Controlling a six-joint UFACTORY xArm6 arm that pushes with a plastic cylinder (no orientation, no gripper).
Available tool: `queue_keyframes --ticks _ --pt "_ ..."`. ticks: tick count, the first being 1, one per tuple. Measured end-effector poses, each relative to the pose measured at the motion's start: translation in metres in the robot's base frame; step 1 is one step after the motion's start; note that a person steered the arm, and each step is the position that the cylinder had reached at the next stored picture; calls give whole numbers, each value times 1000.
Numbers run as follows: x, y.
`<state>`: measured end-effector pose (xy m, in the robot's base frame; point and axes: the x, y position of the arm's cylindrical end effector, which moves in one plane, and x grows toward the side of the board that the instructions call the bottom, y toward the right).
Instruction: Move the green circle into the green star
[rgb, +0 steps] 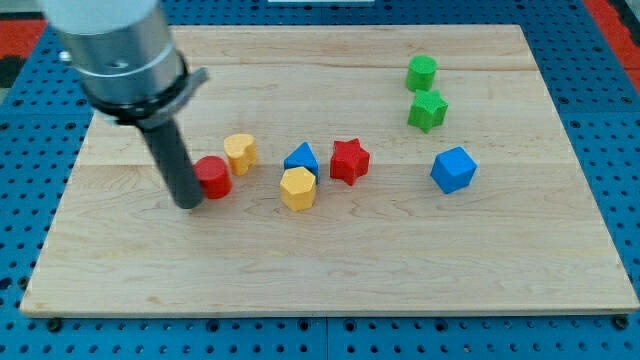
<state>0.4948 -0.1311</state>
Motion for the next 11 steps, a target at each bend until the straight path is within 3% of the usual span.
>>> queue_keyframes --ticks 1,2,4,5,7,8,9,10,11 --pt "0 -48" --pt "-56 -78" --pt "-81 46" --pt "-102 41" --pt "-228 251" --pt "-292 279" --pt "-302 338" --pt "-271 362" --pt "-213 314"
